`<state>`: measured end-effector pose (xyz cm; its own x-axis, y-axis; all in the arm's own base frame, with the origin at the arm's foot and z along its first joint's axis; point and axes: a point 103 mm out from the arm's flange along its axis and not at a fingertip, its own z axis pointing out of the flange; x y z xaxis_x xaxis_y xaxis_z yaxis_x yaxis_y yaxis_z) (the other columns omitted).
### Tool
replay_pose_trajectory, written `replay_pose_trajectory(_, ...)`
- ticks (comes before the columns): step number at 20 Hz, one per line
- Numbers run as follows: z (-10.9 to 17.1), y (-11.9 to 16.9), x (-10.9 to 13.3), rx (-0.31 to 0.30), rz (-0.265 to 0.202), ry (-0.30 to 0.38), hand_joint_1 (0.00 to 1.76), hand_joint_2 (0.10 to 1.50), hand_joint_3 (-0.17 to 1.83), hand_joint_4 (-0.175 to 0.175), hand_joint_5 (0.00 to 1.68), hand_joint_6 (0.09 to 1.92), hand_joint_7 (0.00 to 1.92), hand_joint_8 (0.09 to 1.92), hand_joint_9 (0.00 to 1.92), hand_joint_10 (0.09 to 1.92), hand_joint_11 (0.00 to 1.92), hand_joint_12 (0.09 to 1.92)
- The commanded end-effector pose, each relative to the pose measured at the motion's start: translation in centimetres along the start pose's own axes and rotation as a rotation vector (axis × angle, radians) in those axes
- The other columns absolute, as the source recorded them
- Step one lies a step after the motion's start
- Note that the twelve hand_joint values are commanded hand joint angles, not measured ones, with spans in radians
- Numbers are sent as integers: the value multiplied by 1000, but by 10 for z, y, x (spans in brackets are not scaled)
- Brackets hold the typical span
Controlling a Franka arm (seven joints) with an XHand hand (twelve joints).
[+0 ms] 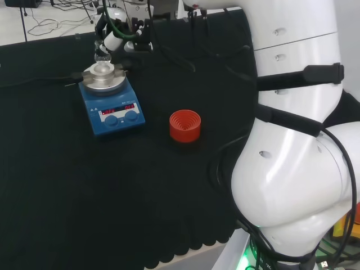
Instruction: Place the round-bottom flask on the heater.
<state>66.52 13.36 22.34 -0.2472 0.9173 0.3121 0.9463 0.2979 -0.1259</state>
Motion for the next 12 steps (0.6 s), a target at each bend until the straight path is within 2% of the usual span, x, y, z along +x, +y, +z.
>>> replay_pose_trajectory(1,13,9,2,29,-8,7,1101,653,795,136,1135,979,284,714,569,643,308,1350)
replay_pose_trajectory(12,25,13,-6,51,-1,4,1102,651,799,133,1136,979,285,715,569,644,309,1349)
